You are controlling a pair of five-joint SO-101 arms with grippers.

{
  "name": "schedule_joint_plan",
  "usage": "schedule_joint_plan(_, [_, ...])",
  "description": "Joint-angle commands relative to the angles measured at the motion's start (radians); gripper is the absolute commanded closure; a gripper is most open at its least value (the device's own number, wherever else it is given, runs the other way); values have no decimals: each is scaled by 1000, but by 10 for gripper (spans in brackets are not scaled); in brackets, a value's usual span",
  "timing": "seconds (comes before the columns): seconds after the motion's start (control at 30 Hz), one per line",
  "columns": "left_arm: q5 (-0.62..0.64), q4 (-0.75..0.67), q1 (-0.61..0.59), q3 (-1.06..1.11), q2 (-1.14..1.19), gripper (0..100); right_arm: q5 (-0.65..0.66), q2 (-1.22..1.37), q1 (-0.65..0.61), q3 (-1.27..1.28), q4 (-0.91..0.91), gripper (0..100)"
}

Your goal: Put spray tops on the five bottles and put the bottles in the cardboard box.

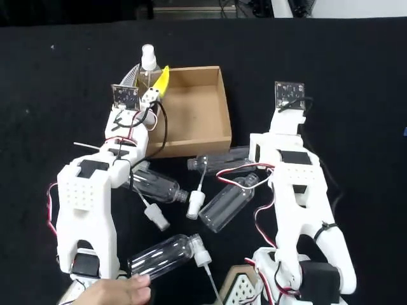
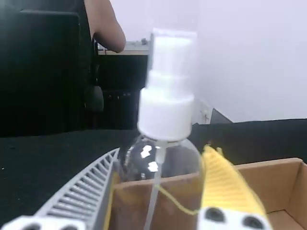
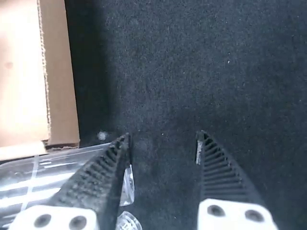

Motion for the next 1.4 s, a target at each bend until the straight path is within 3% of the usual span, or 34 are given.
schedule_joint_plan(0.0, [3,-20,-12,-42,-14,718,-6,-56,17,-8,-25,808])
schedule_joint_plan(0.53, [-6,-12,-18,-50,-21,605,-6,-56,17,-7,-25,808])
schedule_joint_plan(0.73, [-3,17,-18,38,-204,605,-6,-56,17,-7,-25,808])
schedule_joint_plan(1.03, [3,697,-71,71,-591,605,-6,-56,17,-5,-25,808])
schedule_joint_plan(1.23, [0,1232,-54,54,-807,605,-6,-56,17,-5,-25,808])
schedule_joint_plan(1.37, [2,1453,-67,27,-867,605,-6,-56,17,12,-48,808])
